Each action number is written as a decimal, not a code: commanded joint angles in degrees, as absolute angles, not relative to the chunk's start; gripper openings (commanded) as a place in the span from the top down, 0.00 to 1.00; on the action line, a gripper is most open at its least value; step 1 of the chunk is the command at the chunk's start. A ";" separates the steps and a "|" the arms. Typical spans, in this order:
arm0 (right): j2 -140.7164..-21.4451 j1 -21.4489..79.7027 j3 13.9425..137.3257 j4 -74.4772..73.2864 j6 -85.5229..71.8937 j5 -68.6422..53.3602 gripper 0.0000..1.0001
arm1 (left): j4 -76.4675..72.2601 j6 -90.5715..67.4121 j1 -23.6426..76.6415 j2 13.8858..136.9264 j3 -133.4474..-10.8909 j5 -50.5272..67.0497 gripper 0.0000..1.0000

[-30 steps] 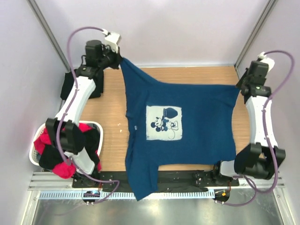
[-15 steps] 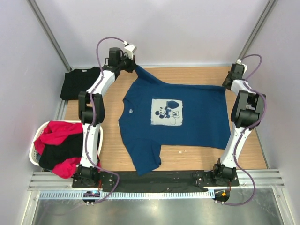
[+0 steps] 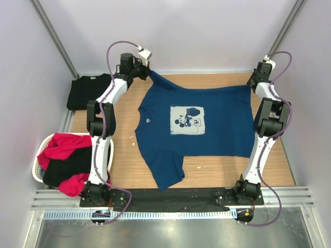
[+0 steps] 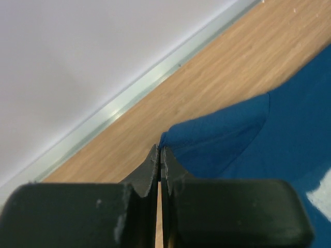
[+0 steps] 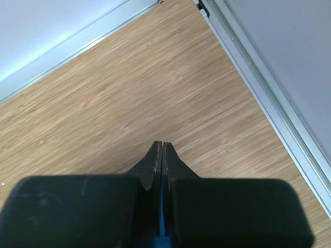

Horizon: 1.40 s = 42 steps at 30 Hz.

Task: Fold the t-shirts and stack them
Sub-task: Fold the tshirt

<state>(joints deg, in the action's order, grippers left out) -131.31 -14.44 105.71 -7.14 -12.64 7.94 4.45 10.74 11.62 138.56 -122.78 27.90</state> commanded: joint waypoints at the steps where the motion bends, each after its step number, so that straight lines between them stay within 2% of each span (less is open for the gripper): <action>1: -129.65 -14.59 106.27 -4.13 -13.10 8.17 0.99 | 1.41 14.06 11.87 129.48 -117.45 29.00 1.00; 11: -121.04 -14.68 95.37 -2.90 -12.39 8.09 0.99 | 0.79 16.61 13.88 110.24 -94.34 24.97 1.00; 18: -116.99 -14.94 89.30 -3.25 -12.57 7.47 0.99 | 3.86 16.26 14.59 101.18 -85.80 25.40 1.00; 26: -112.77 -16.08 83.59 -4.39 -10.64 9.22 0.99 | 10.81 21.17 15.99 97.82 -78.32 24.35 1.00; 38: -104.86 -16.96 80.42 -7.90 -9.23 10.63 0.99 | 10.90 19.34 17.23 93.08 -73.05 22.06 1.00; 42: -102.14 -16.87 76.04 -7.91 -9.23 11.42 0.99 | 11.42 19.16 17.31 91.58 -70.58 21.27 1.00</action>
